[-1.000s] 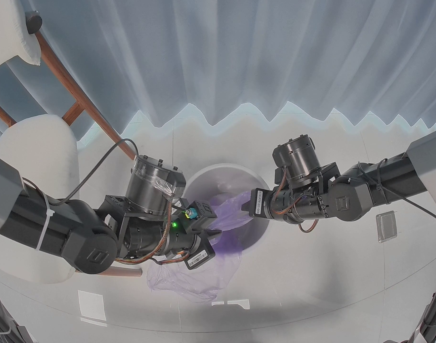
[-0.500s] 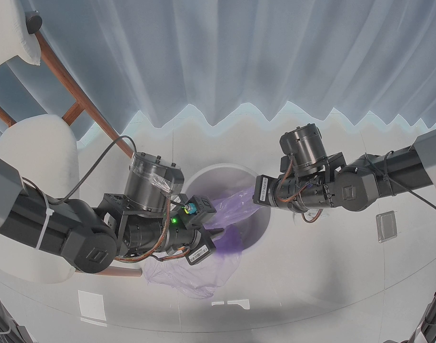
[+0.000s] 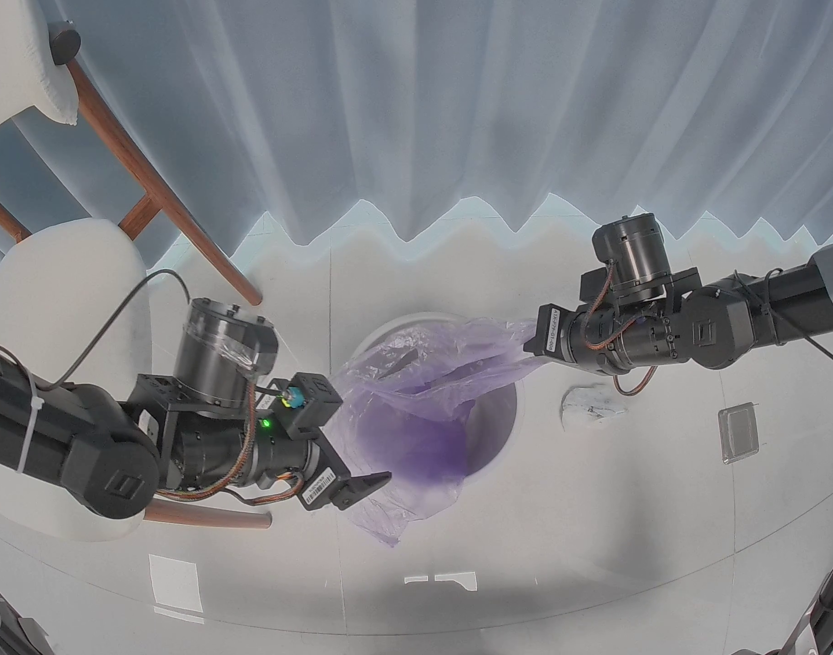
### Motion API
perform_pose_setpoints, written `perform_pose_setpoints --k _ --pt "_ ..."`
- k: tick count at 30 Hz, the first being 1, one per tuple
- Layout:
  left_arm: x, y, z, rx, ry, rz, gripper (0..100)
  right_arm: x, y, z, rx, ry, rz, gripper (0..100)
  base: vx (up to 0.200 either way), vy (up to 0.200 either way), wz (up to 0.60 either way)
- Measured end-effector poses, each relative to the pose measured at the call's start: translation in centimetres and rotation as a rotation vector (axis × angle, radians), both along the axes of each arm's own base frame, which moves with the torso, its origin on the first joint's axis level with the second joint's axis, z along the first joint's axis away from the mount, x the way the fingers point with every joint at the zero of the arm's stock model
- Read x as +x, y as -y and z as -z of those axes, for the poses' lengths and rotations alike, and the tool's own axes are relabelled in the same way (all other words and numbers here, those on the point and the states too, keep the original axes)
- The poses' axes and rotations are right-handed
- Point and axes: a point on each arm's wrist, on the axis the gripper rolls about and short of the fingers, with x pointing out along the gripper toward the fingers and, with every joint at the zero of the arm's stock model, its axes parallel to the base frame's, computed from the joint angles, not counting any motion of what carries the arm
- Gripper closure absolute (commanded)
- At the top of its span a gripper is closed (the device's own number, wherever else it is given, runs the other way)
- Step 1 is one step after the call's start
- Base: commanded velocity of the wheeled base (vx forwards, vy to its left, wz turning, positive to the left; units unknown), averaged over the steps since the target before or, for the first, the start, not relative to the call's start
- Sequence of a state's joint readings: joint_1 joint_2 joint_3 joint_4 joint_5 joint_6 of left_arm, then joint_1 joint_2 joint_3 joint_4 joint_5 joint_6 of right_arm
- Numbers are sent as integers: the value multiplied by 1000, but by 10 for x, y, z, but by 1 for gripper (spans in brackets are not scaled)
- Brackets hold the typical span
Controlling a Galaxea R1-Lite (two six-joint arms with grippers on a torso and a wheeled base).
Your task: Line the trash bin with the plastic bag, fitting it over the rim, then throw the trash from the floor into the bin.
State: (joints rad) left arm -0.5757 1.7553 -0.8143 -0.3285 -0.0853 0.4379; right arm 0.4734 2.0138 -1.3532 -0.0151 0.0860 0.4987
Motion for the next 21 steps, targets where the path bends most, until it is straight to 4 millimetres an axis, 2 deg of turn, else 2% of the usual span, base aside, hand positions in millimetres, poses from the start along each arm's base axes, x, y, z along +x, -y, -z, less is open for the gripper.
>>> perform_pose_setpoints --k 13,21 --pt "-6 -41 -5 -31 -25 -128 0 1 18 1 -9 -5 -9 100 0 0 0" --pt "-6 -47 -9 -49 -21 -156 0 -2 19 -2 -3 -3 -15 100 0 0 0"
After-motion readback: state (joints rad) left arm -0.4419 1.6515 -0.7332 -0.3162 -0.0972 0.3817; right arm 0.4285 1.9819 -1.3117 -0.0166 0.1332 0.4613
